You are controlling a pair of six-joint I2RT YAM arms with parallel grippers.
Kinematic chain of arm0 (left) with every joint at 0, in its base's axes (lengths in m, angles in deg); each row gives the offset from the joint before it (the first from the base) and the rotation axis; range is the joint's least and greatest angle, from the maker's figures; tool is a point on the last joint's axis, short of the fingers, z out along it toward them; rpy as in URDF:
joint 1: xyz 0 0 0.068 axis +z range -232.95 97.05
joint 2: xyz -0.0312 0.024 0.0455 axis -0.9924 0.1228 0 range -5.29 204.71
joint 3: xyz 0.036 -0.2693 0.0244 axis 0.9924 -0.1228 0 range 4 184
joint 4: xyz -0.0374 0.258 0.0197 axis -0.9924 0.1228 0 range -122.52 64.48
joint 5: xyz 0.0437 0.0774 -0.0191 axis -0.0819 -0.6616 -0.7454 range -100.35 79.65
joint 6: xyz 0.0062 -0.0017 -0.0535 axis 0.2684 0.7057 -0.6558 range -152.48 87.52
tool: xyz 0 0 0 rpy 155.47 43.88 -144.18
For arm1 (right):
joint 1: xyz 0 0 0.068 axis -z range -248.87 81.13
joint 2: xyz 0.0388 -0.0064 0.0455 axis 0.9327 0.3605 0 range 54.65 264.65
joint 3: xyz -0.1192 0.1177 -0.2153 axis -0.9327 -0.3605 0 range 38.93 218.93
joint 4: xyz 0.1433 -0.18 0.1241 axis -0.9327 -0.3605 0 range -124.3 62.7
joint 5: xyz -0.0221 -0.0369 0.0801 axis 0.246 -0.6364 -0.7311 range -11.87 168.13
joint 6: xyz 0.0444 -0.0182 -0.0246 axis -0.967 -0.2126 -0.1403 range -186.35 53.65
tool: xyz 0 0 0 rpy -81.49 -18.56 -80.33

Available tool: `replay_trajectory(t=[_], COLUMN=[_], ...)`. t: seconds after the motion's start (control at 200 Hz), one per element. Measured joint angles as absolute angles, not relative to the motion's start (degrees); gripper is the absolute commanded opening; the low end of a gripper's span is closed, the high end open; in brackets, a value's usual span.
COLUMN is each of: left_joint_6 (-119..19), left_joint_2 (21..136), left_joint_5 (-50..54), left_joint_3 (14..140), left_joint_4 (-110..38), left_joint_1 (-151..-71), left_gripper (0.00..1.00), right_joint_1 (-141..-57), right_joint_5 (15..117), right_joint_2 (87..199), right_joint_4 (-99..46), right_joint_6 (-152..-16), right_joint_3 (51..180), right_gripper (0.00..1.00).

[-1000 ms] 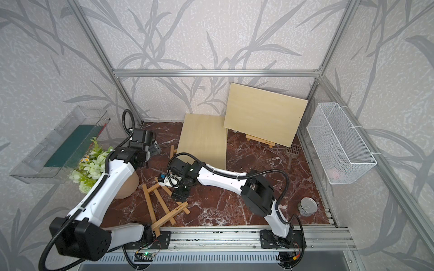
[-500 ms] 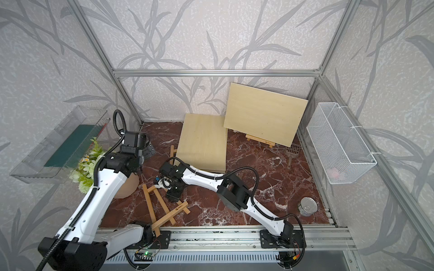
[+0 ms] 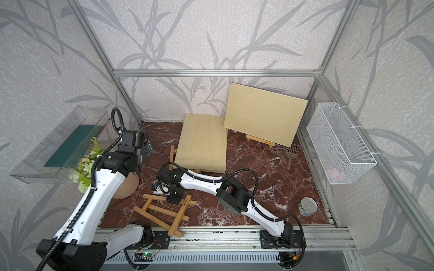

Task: Assemble the easel
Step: Pick up the easel at the center of the board.

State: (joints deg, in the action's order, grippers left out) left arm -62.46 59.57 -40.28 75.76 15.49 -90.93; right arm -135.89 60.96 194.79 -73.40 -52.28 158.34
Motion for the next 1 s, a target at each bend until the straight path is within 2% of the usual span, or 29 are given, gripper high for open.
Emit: replay_trajectory(t=[0.335,0.465,0.64,0.795,1.0], left_joint_6=[-61.12,-59.92,-57.82,-56.05,-54.06], left_joint_2=[59.61,60.22,63.02,66.67,72.33], left_joint_5=[-38.62,-34.58,-28.39,-22.32,-12.37], left_joint_3=[80.9,82.6,83.68,83.68,83.65], left_joint_4=[15.86,14.18,10.31,7.01,3.34], left_joint_1=[-90.93,-90.98,-93.01,-97.23,-103.22], left_gripper=[0.99,0.99,0.99,0.99,0.99], right_joint_1=[-130.67,-122.45,-106.36,-95.3,-92.11], right_joint_5=[55.3,52.79,52.46,59.24,76.83], right_joint_2=[170.92,160.65,150.59,142.96,133.37], right_joint_4=[-65.3,-60.81,-57.19,-57.01,-55.96], right_joint_6=[-51.25,-54.79,-62.09,-67.65,-71.03], right_joint_3=[136.42,128.27,118.52,113.91,110.13], right_gripper=[0.0,0.0,0.0,0.0,0.0])
